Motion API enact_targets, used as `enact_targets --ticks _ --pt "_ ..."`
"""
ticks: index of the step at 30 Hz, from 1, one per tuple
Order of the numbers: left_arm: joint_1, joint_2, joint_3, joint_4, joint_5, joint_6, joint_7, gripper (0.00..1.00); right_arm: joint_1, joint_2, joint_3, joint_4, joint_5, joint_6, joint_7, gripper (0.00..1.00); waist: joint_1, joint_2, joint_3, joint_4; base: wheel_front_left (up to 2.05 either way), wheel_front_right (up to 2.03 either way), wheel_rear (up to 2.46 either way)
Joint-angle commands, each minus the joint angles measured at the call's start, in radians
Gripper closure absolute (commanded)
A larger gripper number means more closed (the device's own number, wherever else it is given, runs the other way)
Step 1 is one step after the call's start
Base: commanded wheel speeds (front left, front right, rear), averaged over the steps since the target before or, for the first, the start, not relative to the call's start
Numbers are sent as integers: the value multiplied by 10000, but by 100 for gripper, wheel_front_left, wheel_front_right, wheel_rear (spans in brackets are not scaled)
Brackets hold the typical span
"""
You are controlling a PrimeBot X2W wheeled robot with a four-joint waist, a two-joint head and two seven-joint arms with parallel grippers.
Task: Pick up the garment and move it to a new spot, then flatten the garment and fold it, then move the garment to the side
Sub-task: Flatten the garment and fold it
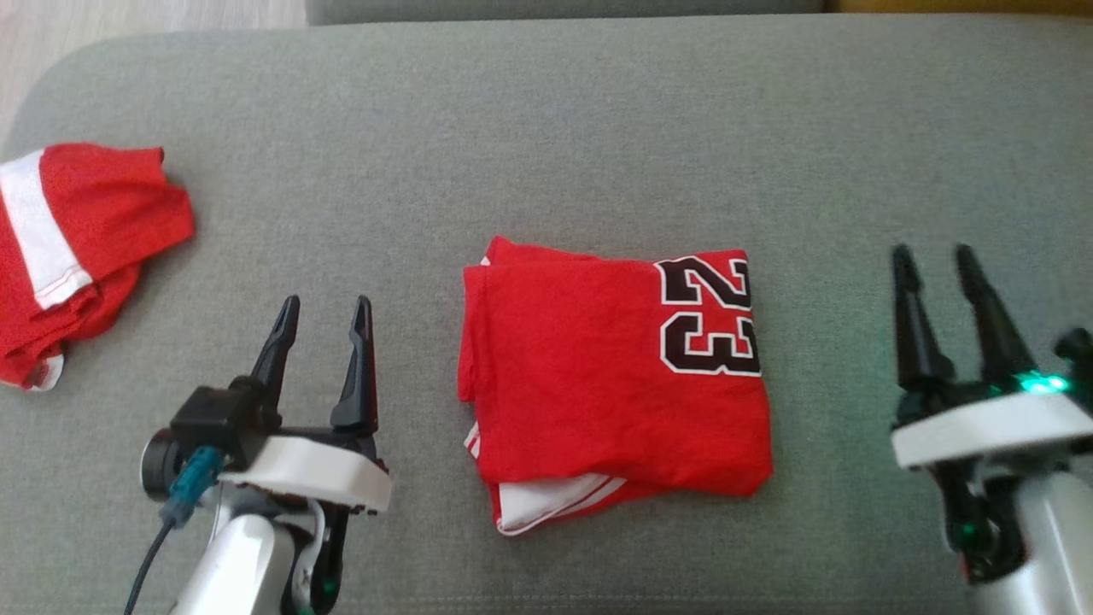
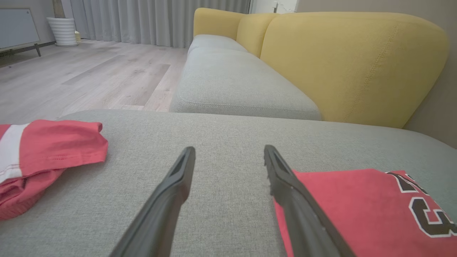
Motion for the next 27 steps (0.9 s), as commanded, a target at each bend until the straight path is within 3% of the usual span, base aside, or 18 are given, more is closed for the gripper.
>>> enact_targets --ticks 1,11,27 --pt "-140 212 420 -341 -6 74 -38 0 -80 -7 22 -626 -262 69 74 0 0 0 -92 -57 0 0 0" --pt "479 598 347 -496 230 268 15 0 1369 197 -676 -1975 -2144 69 261 0 0 0 -762 -208 0 0 0" --pt "1788 891 153 -736 68 372 265 0 2506 621 -821 -2345 -2453 69 672 0 0 0 -1880 -200 0 0 0"
